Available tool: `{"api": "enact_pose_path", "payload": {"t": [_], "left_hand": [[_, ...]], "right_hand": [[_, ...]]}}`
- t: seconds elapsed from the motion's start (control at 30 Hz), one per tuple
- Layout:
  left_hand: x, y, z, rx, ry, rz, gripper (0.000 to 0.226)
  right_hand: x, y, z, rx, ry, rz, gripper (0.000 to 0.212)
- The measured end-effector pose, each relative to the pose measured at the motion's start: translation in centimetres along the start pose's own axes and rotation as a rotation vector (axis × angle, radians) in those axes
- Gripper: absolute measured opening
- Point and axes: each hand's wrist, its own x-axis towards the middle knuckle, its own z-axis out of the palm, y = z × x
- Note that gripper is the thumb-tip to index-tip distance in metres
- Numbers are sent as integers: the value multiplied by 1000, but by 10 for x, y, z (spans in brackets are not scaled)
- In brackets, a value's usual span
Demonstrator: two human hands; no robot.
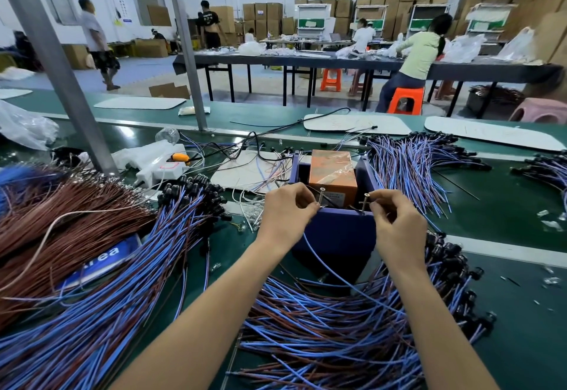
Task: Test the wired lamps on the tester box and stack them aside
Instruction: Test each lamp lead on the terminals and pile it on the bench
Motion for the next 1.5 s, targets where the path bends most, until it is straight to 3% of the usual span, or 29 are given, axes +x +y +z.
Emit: {"api": "enact_pose_path", "payload": {"t": [0.27,0.47,0.67,1.5], "left_hand": [[-3,3,-3,-124,-47,-86,5],[-8,1,-11,-212,-188,-124,17],[0,8,-10,-103,-25,-50,12],[11,1,-5,48,-20,-15,6]], "right_hand": [[1,1,-2,11,3,1,18],[2,1,-1,-6,-9,21,17],[2,0,-2,-20,-22,33,19],[2,3,0,-23,-9,33,20]]}}
